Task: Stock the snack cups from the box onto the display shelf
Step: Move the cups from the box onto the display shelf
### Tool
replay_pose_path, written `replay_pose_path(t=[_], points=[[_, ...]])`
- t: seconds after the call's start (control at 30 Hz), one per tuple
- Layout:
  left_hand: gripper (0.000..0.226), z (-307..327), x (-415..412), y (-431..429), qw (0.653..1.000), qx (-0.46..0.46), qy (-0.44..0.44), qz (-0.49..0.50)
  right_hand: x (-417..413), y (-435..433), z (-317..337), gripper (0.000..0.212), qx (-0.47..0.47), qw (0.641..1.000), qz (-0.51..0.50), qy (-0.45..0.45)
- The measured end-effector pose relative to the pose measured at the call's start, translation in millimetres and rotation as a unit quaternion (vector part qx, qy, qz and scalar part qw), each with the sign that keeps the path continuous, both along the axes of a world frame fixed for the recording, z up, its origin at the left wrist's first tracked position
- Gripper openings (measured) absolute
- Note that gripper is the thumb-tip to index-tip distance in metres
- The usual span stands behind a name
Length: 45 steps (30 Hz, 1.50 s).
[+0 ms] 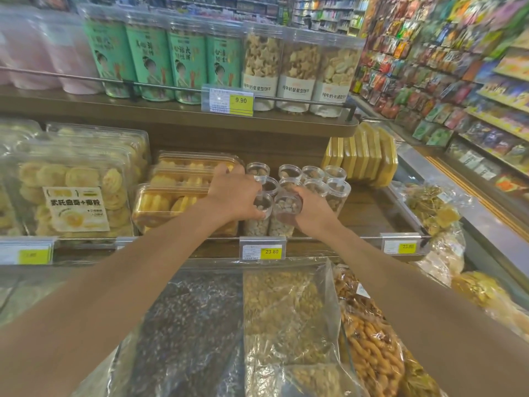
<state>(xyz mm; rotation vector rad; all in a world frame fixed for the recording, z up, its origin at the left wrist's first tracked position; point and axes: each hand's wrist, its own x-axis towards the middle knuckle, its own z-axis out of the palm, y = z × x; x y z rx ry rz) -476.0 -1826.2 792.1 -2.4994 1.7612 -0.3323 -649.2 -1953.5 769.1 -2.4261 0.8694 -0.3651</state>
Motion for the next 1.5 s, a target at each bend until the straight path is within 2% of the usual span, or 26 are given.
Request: replay_pose_path(t=[0.43, 0.57, 0.7, 1.03, 1.5], points=[[0.055, -3, -15, 17, 0.999, -0.031, -0.017, 0.000, -16, 17, -11, 0.086, -0.004, 0.999, -0.037, -0.010], [0.070, -1, -30, 37, 0.999, -0.035, -0.016, 0.005, -36, 33, -7, 0.091, -0.028, 0.998, -0.057, -0.006], [0.080, -4, -50, 64, 0.999, -0.034, -0.027, 0.012, -61, 55, -3, 0.093, -0.072, 0.995, -0.056, 0.042], [0.095, -32, -130, 168, 0.994, -0.092, 0.042, 0.035, -134, 132, -20, 0.086, -0.147, 0.987, -0.015, 0.068], [0.096, -105, -269, 334, 0.987, -0.026, 0.126, 0.094, -254, 288, -81, 0.089, -0.117, 0.987, 0.003, 0.111]])
